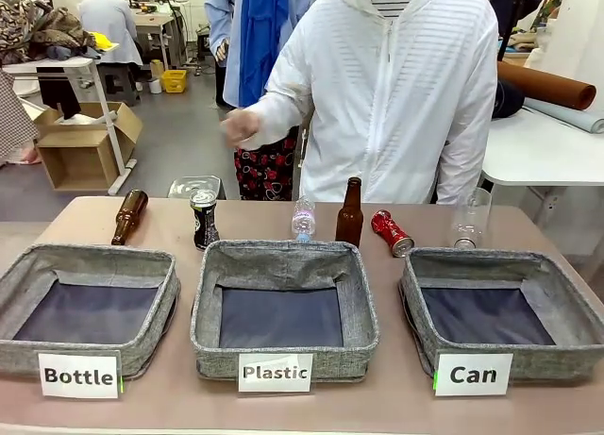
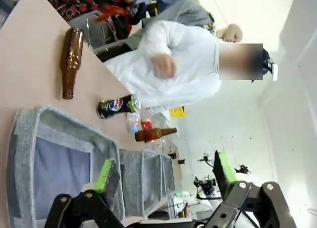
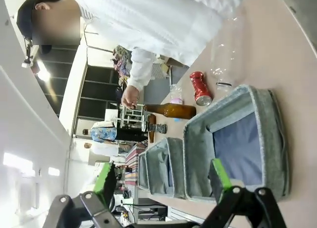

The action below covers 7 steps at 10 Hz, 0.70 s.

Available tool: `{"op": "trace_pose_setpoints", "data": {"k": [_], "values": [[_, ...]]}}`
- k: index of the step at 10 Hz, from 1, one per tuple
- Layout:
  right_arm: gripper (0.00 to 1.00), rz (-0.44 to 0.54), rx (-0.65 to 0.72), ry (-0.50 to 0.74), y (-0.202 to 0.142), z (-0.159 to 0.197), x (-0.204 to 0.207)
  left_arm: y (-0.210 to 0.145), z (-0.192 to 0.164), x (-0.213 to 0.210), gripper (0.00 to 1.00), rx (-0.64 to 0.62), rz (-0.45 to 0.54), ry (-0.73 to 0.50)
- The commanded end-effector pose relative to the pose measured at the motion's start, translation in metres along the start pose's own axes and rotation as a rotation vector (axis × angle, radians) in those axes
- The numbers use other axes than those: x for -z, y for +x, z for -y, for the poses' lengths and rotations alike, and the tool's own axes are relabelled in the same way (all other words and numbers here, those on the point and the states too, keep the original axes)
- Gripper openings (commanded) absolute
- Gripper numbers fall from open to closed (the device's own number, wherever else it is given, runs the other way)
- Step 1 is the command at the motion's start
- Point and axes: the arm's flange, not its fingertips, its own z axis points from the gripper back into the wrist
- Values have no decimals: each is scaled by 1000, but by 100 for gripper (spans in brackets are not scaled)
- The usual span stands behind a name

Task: Sort the can waste into the basket.
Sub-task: Pick up the can waste from the table and place it in the right Fabric basket.

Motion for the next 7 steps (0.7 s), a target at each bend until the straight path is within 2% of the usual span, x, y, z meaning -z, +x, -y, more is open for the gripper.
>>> {"op": "trace_pose_setpoints", "data": {"k": [1,2,5,7], "values": [[100,5,-44,20,1,-6,-2,-6,5,-20,100,48,-38,-16],[100,0,0,0,0,0,0,-6,5,-20,100,48,-38,-16],[100,-64,-339,-441,-15,-107,87,-6,5,-20,100,48,-38,-16],[100,-190,-618,-677,-29,-154,172,-6,5,-20,100,48,-38,-16]]}}
